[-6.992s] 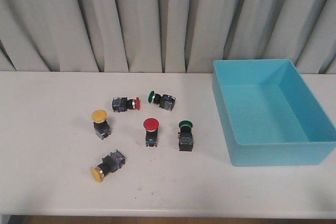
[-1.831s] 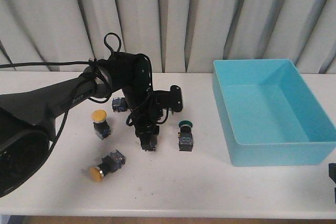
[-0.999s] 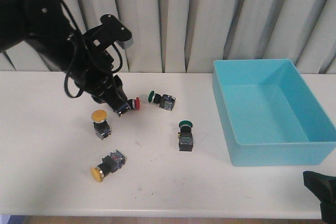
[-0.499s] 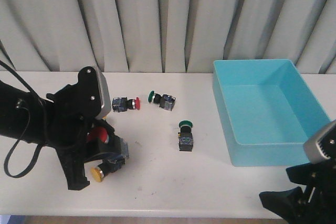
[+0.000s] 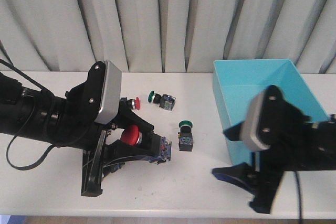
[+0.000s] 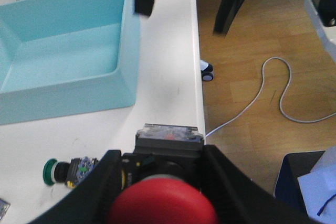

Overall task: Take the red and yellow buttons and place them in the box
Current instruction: 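Bring the red button toward the right gripper and grasp it there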

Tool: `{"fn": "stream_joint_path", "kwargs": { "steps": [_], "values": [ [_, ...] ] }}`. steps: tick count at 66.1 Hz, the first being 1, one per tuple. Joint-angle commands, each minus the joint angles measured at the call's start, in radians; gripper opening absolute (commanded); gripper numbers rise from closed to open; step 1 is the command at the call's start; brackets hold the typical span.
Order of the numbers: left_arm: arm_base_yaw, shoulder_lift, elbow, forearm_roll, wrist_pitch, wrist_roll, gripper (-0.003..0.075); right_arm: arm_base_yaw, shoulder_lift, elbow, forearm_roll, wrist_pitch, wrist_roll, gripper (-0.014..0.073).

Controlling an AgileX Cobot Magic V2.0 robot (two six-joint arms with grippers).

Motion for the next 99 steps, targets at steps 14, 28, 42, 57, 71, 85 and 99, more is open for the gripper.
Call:
{"fn": "stream_joint_path", "kwargs": {
  "steps": [14,28,42,57,71,85,99],
  "values": [
    [-0.004,-0.024,-0.026,-0.081,0.021,0.066,0.0193,0.235,0.189,-0.213,0.009,-0.072,-0.053,0.0506],
    [-0.004,-0.024,-0.026,-0.081,0.021,0.066,0.0193,0.305,0.251,-0.270,0.011,-0.087,-0.058,0.0506],
    [-0.004,-0.024,-0.026,-0.081,0.021,0.065,0.0193,0.305,0.244,-0.270,0.016,-0.099,-0.063,0.0473],
    [-0.004,-0.024,-0.026,-0.081,0.020,0.059,0.0193,0.305,0.221,-0.270,0.016,-0.105,-0.084,0.0400],
    [-0.004,-0.024,-0.026,-0.081,0.020,0.056,0.0193,0.305,0.219,-0.270,0.027,-0.105,-0.084,0.0351],
    [-0.004,-0.024,-0.026,-0.081,0.020,0.056,0.0193,0.305,0.219,-0.269,0.027,-0.103,-0.083,0.0255],
    [-0.004,-0.024,-0.026,-0.081,0.020,0.056,0.0193,0.305,0.219,-0.269,0.027,-0.102,-0.083,0.0214]
  ]
}}
